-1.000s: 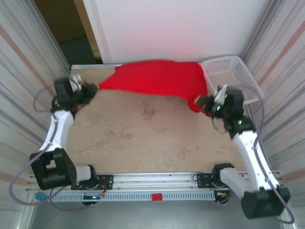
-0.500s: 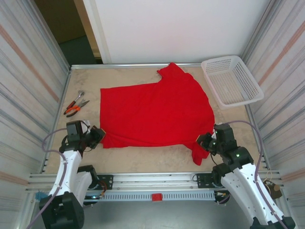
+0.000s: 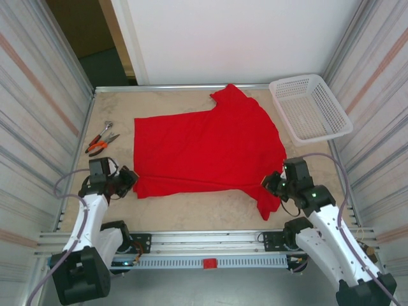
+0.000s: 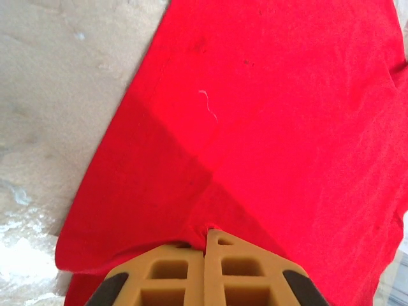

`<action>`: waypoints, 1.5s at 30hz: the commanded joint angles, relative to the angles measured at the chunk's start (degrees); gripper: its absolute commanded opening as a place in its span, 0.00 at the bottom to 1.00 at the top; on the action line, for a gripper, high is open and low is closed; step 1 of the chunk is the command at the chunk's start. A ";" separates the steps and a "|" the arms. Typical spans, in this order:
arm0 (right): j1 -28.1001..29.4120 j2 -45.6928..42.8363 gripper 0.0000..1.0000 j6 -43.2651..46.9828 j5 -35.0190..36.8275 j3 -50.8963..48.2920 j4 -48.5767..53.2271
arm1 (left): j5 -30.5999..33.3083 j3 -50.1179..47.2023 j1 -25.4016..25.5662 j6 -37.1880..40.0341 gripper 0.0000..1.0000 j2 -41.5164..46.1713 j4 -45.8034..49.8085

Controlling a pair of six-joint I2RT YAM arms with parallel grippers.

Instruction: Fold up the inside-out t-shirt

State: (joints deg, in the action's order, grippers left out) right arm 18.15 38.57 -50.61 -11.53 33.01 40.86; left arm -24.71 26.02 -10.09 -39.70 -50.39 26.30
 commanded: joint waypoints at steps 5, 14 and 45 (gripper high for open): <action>0.00 14.86 0.00 10.82 2.08 10.79 -4.29 | 4.23 6.59 -0.53 4.06 0.01 -9.65 -3.37; -5.59 32.79 0.00 18.21 -1.04 22.43 -5.78 | 3.98 14.84 -0.50 6.87 0.04 -22.94 -6.87; 26.99 40.53 0.56 9.55 27.91 15.40 -2.70 | 9.01 0.61 8.57 -4.08 0.56 -7.32 -4.85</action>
State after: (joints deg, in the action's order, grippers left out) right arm 42.63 76.64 -39.77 9.98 45.34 37.01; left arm -19.27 28.01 -2.46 -40.47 -58.92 21.06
